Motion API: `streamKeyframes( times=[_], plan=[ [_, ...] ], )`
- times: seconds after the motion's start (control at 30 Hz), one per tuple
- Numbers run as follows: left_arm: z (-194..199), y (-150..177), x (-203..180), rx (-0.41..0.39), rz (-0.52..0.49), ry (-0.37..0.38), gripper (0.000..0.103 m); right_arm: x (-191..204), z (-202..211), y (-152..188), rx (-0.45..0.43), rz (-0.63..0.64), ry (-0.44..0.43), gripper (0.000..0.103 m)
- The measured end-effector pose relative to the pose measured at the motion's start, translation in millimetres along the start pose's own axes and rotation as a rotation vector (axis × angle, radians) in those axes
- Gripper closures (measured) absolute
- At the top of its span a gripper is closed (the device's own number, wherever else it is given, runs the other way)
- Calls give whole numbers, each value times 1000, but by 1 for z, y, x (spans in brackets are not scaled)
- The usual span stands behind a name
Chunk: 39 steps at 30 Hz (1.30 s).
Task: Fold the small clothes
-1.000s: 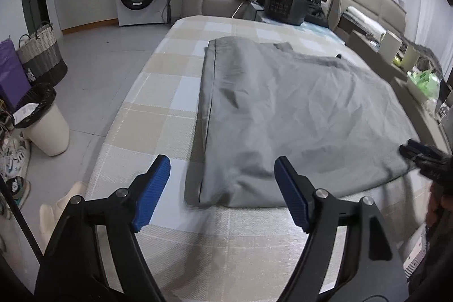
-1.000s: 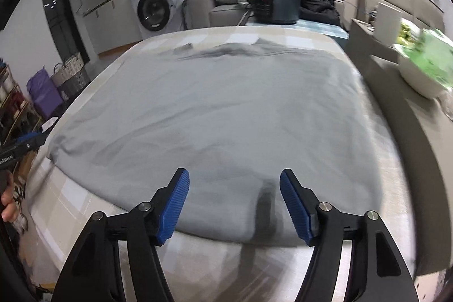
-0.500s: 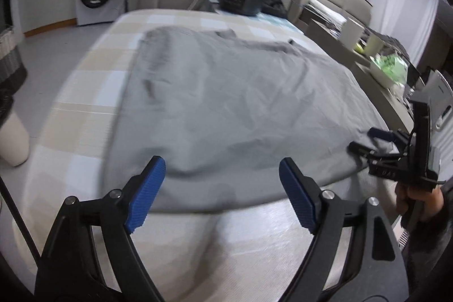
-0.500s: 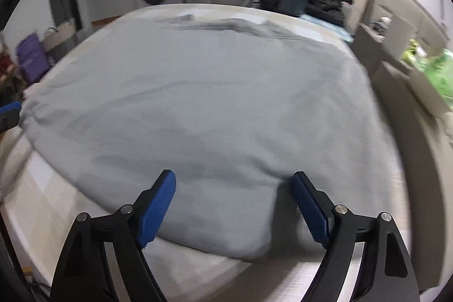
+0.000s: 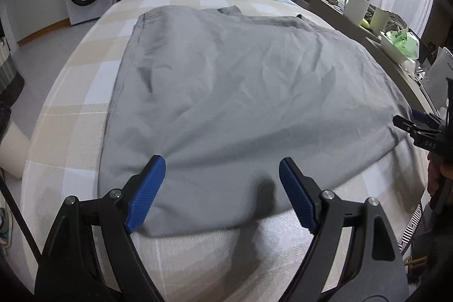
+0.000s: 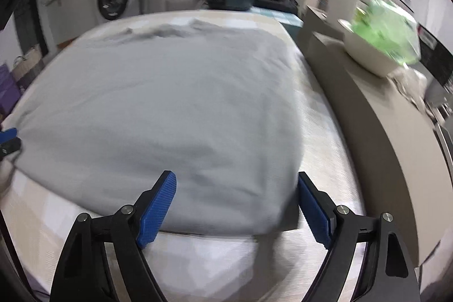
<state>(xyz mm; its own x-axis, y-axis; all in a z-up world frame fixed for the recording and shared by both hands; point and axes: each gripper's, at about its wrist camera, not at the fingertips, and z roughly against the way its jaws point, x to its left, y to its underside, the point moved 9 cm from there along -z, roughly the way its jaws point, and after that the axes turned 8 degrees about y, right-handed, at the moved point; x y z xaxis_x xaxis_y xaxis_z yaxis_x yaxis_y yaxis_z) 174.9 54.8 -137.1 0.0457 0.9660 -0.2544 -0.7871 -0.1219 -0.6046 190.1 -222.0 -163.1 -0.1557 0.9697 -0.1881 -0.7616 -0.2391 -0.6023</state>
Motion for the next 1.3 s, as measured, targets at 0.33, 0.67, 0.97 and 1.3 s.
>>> streamKeyframes(
  times=[0.33,0.67,0.97,1.3],
  plan=[
    [-30,-44,-53,-13,-66,46,22,60,-7,-32,-2,134,35,17],
    [-44,-37,-20,-2,-36,39,22,-77,-14,31,92,-102,87,16],
    [-45,-34,-17,4,-55,10,19,-48,36,-1,-83,-141,17,16],
    [-50,-34,-23,21,-80,-5,13,96,-2,-37,-55,94,-149,16]
  ],
)
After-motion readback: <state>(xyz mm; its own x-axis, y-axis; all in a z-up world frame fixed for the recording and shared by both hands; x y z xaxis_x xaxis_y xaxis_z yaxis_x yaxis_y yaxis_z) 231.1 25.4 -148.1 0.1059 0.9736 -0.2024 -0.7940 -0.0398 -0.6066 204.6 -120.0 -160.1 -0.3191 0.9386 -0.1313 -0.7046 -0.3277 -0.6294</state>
